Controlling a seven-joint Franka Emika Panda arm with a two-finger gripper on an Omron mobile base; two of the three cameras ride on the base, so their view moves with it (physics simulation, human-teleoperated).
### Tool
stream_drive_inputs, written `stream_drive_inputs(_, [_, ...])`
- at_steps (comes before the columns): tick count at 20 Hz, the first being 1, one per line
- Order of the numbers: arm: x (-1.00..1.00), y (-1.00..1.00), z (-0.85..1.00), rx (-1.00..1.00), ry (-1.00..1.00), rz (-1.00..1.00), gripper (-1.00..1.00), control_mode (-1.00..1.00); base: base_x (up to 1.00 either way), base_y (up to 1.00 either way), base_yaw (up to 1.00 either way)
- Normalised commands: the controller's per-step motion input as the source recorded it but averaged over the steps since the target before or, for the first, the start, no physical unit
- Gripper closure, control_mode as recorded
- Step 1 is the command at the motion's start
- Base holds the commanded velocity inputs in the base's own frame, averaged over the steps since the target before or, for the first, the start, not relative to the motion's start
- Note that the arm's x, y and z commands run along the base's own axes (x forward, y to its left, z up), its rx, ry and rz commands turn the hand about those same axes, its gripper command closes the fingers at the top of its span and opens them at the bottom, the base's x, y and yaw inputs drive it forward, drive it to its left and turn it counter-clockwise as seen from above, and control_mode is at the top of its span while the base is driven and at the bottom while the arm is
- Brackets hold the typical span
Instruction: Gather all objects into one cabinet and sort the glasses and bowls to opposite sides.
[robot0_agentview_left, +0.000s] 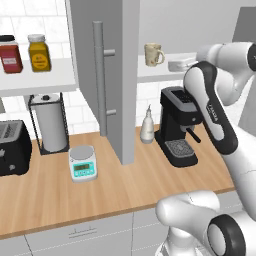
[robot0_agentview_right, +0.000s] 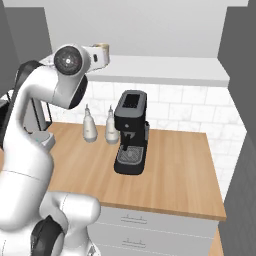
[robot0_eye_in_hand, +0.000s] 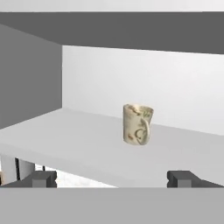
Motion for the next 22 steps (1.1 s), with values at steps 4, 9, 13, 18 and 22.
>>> stream_drive_inputs(4, [0.54,-0.03,0.0,0.06,0.01,0.0,-1.0,-1.0,0.0,0.0,0.0])
stream_drive_inputs(9, [0.62,-0.02,-0.01,0.08,0.05,0.0,-1.0,-1.0,0.0,0.0,0.0])
stream_drive_inputs(13, [0.49,0.0,-0.14,0.0,0.15,0.0,-1.0,-1.0,0.0,0.0,0.0])
stream_drive_inputs(18, [0.49,0.0,-0.23,0.0,0.04,0.02,-1.0,-1.0,0.0,0.0,0.0])
stream_drive_inputs(22, [0.58,0.0,0.0,0.0,0.0,0.04,-1.0,-1.0,0.0,0.0,0.0])
